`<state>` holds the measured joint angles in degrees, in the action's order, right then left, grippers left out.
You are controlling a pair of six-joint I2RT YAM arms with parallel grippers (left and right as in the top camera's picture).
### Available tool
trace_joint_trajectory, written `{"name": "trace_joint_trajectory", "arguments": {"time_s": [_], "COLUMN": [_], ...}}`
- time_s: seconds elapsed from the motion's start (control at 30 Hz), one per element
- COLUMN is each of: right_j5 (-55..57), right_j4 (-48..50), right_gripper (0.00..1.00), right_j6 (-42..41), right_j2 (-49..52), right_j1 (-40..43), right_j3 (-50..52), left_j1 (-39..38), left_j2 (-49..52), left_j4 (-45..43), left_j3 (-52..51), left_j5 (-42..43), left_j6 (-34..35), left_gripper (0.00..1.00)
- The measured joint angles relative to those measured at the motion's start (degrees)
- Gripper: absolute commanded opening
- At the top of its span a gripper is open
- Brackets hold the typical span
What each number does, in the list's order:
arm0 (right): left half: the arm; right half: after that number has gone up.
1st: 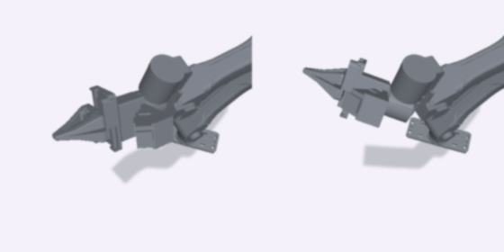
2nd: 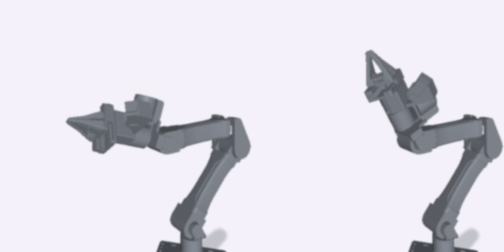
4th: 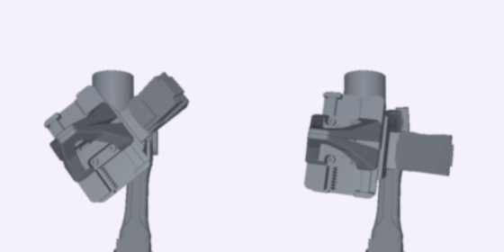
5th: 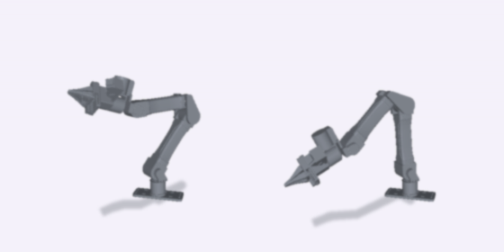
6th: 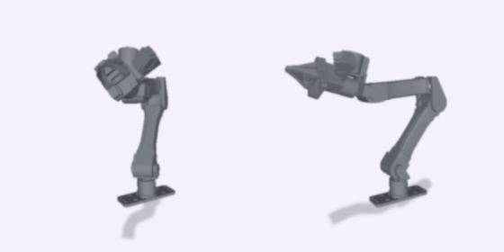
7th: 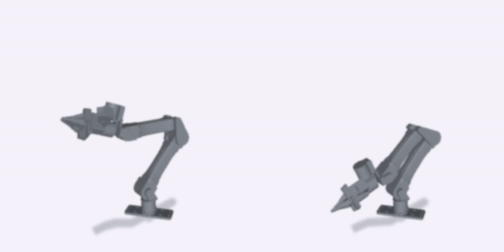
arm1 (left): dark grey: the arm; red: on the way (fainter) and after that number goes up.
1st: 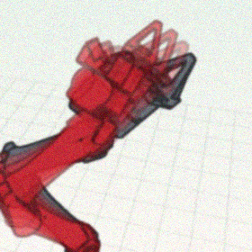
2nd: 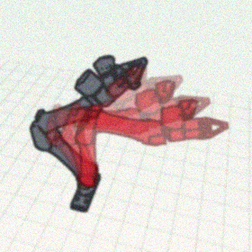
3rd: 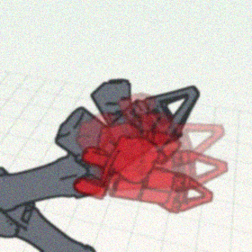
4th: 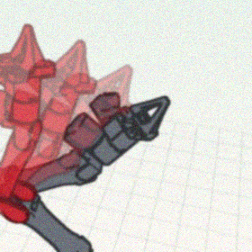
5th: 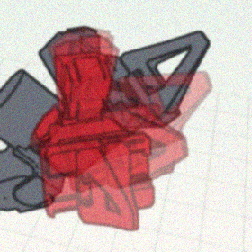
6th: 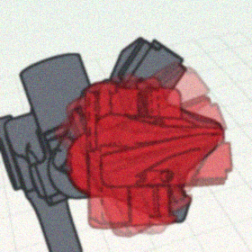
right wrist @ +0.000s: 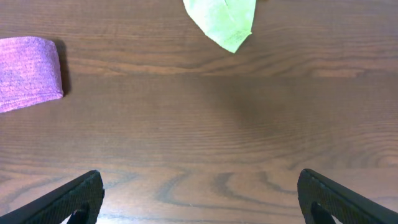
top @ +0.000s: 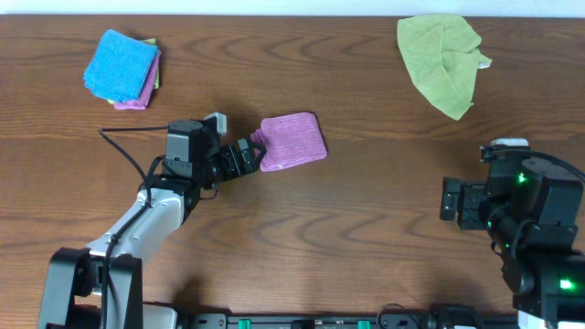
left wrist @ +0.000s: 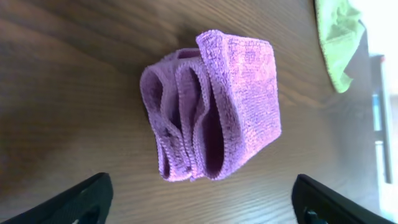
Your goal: Fold the cloth
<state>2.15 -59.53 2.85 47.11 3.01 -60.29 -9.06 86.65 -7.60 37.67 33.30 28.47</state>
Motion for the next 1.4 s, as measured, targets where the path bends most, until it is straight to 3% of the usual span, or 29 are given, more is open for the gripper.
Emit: {"name": "trace_joint_trajectory", "arguments": {"time_s": [0.17, 0.37, 0.53, 0.97, 1.4], "right_j5": [0.00, 0.02, 0.00, 0.00, 0.00], "right_j4": [-0.02, -0.04, -0.02, -0.02, -0.02], "right_gripper": [0.99, 0.99, 0.99, 0.99, 0.99], "right_j6": [-0.17, -0.31, -0.33, -0.33, -0.33], "right_j2": [0.00, 0.02, 0.02, 0.02, 0.02], "right_j1": [0.00, 0.00, 0.00, 0.00, 0.00], "right_j3": [0.00, 0.00, 0.00, 0.00, 0.00], "left_j1": [0.00, -0.04, -0.04, 0.00, -1.29], "left_j2": [2.38, 10.60, 11.89, 11.91, 13.16], "left_j4": [-2.40, -15.15, -16.39, -10.60, -14.08], "left_j3": [-0.11, -0.52, -0.52, -0.52, -0.44], "left_j5": [2.16, 11.08, 14.23, 8.50, 6.36], "left_j6": [1.38, 3.30, 7.93, 10.54, 13.14], "left_gripper": [0.95, 0.95, 0.95, 0.97, 0.96]}}
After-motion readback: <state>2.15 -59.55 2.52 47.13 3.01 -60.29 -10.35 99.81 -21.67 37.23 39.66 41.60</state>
